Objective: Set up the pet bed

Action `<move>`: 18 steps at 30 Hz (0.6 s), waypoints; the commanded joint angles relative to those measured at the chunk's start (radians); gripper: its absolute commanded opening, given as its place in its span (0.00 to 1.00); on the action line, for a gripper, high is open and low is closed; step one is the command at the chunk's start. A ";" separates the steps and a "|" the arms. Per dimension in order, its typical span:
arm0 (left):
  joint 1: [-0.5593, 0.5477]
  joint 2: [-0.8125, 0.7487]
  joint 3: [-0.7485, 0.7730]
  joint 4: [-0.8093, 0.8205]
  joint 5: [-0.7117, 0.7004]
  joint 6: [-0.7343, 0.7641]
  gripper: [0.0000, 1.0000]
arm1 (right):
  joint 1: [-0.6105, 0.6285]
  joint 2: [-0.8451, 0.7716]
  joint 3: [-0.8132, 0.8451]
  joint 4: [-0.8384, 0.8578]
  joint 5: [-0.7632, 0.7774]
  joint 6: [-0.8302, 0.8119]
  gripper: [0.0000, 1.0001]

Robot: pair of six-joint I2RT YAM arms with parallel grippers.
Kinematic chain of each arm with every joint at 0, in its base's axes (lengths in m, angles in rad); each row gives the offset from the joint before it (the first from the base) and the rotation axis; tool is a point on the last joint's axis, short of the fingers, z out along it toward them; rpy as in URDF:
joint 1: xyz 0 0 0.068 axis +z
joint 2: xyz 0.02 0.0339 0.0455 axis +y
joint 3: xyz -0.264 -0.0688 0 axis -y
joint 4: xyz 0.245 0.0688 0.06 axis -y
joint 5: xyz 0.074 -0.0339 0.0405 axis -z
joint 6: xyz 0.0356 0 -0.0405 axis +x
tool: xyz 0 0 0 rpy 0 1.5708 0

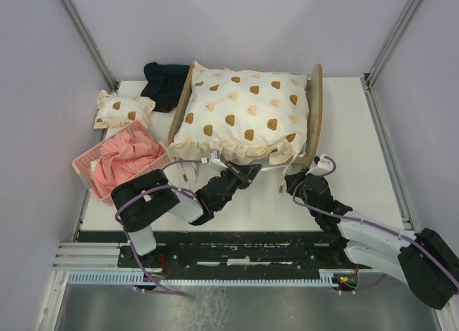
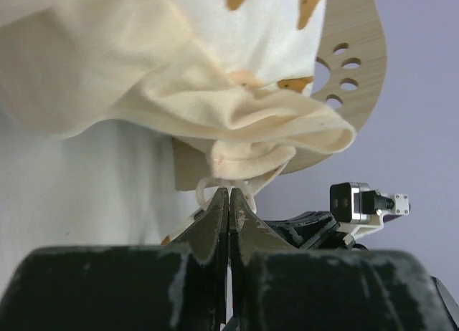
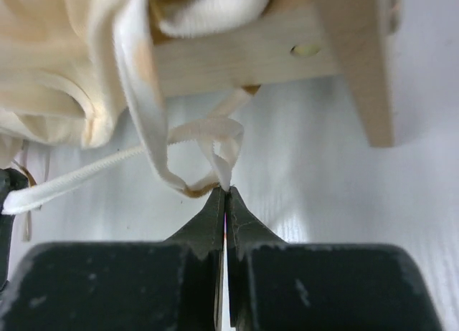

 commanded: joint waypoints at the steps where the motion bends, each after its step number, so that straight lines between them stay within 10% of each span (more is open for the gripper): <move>1: -0.002 -0.091 0.133 -0.076 0.010 0.144 0.03 | -0.001 -0.176 -0.007 -0.197 0.165 -0.033 0.02; 18: -0.002 -0.155 0.459 -0.349 -0.034 0.566 0.03 | -0.013 -0.276 0.024 -0.345 0.338 -0.070 0.02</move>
